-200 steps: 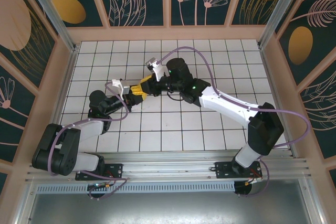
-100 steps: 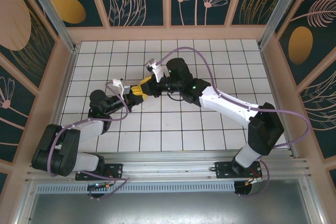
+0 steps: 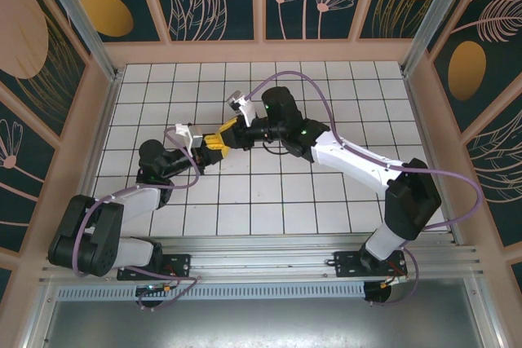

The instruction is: Insert the wireless bluetooth earbuds into the charging case

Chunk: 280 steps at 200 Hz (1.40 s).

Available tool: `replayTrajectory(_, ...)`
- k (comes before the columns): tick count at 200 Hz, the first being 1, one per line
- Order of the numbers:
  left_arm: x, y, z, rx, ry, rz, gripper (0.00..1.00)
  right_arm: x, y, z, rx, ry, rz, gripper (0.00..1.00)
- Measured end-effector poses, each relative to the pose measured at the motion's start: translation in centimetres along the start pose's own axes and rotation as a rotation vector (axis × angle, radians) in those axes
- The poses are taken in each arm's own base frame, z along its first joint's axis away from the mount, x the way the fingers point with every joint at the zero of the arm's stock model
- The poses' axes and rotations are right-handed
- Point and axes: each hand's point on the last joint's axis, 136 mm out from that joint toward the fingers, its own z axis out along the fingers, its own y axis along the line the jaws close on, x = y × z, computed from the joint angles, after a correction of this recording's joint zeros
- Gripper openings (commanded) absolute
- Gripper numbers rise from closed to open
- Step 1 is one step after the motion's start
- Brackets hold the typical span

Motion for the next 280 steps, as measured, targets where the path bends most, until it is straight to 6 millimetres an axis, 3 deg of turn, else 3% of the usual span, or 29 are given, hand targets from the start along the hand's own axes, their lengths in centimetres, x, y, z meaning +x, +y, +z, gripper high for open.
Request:
replayTrajectory(103,-0.9,-1.0,-0.1,0.030,0.007,0.032,0.08,0.3,1.1,-0.6,-0.097,0.114,-0.209,0.27)
replayTrajectory(250,-0.9,-0.4,-0.2,-0.017,0.031,0.084,0.08,0.3,0.5,-0.6,-0.090,0.170,-0.239,0.33)
replayTrajectory(280,-0.9,-0.1,-0.2,-0.036,0.029,0.090,0.08,0.2,0.3,-0.5,-0.088,0.165,-0.239,0.38)
